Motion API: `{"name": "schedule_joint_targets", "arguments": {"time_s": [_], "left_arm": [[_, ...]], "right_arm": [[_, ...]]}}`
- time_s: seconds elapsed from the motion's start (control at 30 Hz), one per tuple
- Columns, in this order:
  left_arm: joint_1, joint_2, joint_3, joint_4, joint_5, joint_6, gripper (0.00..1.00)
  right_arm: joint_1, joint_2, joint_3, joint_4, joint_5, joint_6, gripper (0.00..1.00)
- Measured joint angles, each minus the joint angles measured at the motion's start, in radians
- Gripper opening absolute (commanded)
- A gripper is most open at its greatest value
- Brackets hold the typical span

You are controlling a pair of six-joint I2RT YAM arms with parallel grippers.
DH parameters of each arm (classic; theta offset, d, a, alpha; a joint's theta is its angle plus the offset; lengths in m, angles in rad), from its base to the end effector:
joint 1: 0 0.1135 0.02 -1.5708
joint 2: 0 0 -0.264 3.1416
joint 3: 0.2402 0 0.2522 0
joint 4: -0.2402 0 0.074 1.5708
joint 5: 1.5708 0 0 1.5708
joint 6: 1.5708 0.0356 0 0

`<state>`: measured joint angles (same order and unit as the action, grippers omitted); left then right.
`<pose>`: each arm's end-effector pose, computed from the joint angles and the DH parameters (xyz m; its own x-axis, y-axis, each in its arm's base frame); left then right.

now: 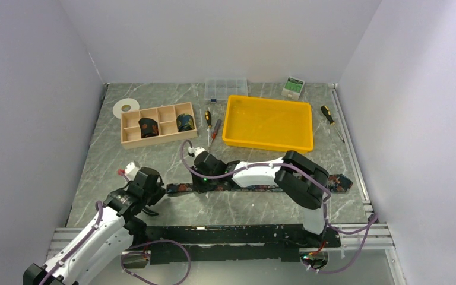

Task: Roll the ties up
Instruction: Roll the tie at the center of the board.

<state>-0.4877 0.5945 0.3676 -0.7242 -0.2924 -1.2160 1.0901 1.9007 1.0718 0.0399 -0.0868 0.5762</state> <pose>0.1075 -0.0454 0.1767 -0.5319 -0.7343 -0.4218 -0.5698 0.6788 -0.4631 0.1787 0.3494 0.1455 -0.7718 -0.3061 -0.5573 -0.5856 0.6837 0.4355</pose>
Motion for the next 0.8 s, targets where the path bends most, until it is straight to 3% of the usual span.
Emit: {"name": "schedule_joint_targets", "arguments": {"time_s": [0.37, 0.57, 0.8], "left_arm": [[0.000, -0.039, -0.008, -0.032, -0.012, 0.007, 0.21], [0.000, -0.079, 0.000, 0.075, 0.039, 0.075, 0.03], [0.000, 0.108, -0.002, 0.200, 0.087, 0.101, 0.03]], "right_arm": [[0.010, -0.056, 0.012, -0.011, 0.026, -0.009, 0.11], [0.019, -0.056, 0.082, -0.019, 0.026, -0.012, 0.10], [0.018, -0.056, 0.083, -0.034, 0.027, -0.012, 0.09]]}}
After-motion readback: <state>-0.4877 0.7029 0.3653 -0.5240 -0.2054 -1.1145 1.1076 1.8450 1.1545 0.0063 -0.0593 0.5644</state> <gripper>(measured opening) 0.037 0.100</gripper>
